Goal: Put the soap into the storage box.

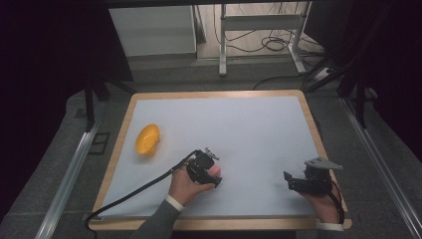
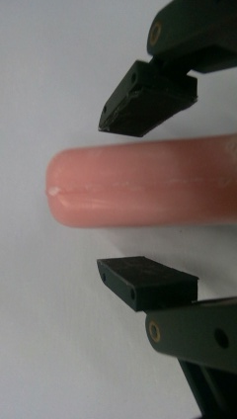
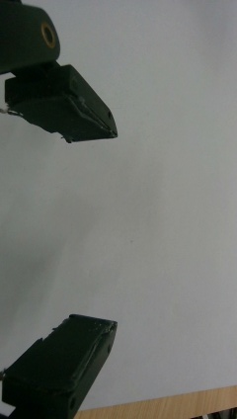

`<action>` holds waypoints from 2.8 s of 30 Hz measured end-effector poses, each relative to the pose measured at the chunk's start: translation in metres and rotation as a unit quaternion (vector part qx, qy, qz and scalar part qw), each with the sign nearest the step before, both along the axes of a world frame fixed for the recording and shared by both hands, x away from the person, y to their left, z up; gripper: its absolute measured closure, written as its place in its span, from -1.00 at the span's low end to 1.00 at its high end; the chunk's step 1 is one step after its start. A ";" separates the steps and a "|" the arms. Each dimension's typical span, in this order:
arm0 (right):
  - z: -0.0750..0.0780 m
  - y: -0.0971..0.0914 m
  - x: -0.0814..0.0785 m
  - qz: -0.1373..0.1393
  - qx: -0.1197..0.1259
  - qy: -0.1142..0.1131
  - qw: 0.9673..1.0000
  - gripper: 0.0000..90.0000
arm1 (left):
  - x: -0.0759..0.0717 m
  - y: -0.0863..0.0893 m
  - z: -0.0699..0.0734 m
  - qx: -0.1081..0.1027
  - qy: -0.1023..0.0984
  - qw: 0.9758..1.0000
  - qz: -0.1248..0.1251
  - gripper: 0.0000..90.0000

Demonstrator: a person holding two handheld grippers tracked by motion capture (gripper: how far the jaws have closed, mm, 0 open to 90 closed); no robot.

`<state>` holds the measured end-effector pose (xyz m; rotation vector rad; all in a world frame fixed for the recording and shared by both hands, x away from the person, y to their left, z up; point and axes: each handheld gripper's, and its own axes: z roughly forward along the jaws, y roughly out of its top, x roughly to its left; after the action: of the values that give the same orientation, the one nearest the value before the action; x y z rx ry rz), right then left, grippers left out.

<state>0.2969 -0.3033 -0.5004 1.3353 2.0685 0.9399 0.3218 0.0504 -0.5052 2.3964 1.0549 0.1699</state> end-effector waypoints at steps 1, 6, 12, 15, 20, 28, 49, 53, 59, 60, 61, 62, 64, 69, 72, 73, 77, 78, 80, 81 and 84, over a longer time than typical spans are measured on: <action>0.000 0.000 0.000 -0.001 0.000 0.000 1.000 -0.77 | -0.001 0.000 0.000 -0.002 -0.001 1.000 -0.001 -0.21; 0.000 -0.001 0.000 -0.002 0.000 0.000 1.000 -0.77 | -0.003 0.000 0.002 -0.007 -0.007 1.000 -0.007 0.06; 0.001 0.000 -0.001 -0.001 -0.001 -0.006 1.000 -0.77 | -0.002 0.001 0.000 0.005 -0.007 1.000 -0.012 0.28; 0.002 -0.001 -0.001 -0.004 -0.001 -0.009 1.000 -0.76 | -0.003 0.001 0.000 0.006 -0.014 1.000 -0.011 0.33; 0.003 -0.002 -0.002 -0.005 0.001 -0.013 1.000 -0.76 | -0.004 0.002 0.001 0.002 -0.018 1.000 -0.015 0.33; 0.002 -0.001 -0.002 -0.005 -0.001 -0.015 1.000 -0.75 | -0.005 0.009 0.009 -0.005 -0.025 1.000 -0.014 0.33; 0.000 -0.003 -0.001 -0.009 -0.003 -0.009 1.000 -0.75 | -0.003 0.059 0.028 -0.038 -0.052 0.997 0.030 0.33; 0.000 -0.002 -0.001 -0.007 -0.004 -0.009 1.000 -0.75 | -0.003 0.063 0.028 -0.035 -0.052 0.997 0.033 0.33; -0.001 -0.003 0.000 -0.007 -0.005 -0.007 1.000 -0.76 | -0.002 0.066 0.031 -0.041 -0.062 0.996 0.042 0.33; -0.001 -0.003 0.000 -0.008 -0.004 -0.007 1.000 -0.75 | -0.002 0.067 0.031 -0.042 -0.065 0.996 0.042 0.33; -0.001 -0.003 0.000 -0.009 -0.003 -0.007 1.000 -0.75 | -0.002 0.067 0.032 -0.044 -0.067 0.996 0.044 0.33; -0.001 -0.003 0.000 -0.009 -0.003 -0.007 1.000 -0.75 | -0.002 0.068 0.033 -0.046 -0.068 0.996 0.045 0.33; -0.001 -0.003 0.000 -0.009 -0.003 -0.007 1.000 -0.75 | -0.003 0.069 0.035 -0.046 -0.072 0.995 0.047 0.33; -0.002 -0.002 0.000 -0.007 -0.007 -0.005 1.000 -0.76 | -0.004 0.072 0.038 -0.049 -0.077 0.995 0.048 0.34; -0.002 -0.001 0.000 -0.007 -0.008 -0.006 1.000 -0.75 | -0.002 0.075 0.038 -0.048 -0.076 0.995 0.051 0.33; -0.002 -0.002 0.000 -0.007 -0.008 -0.005 1.000 -0.75 | -0.001 0.075 0.037 -0.048 -0.075 0.995 0.051 0.33; -0.002 -0.002 0.000 -0.007 -0.007 -0.006 1.000 -0.75 | 0.000 0.079 0.037 -0.045 -0.073 0.995 0.055 0.33; -0.002 -0.002 0.000 -0.007 -0.007 -0.005 1.000 -0.75 | 0.001 0.079 0.037 -0.045 -0.074 0.995 0.054 0.33; -0.002 -0.002 0.000 -0.007 -0.008 -0.005 1.000 -0.75 | 0.001 0.081 0.037 -0.046 -0.074 0.995 0.058 0.33; -0.002 -0.002 0.000 -0.007 -0.009 -0.005 1.000 -0.75 | 0.001 0.082 0.038 -0.046 -0.075 0.994 0.059 0.34; -0.003 -0.002 0.000 -0.007 -0.009 -0.005 1.000 -0.76 | 0.002 0.084 0.038 -0.045 -0.076 0.994 0.061 0.33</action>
<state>0.2972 -0.3051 -0.5031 1.3321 2.0525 0.9169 0.3233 0.1342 -0.4670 2.2010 1.1139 0.3351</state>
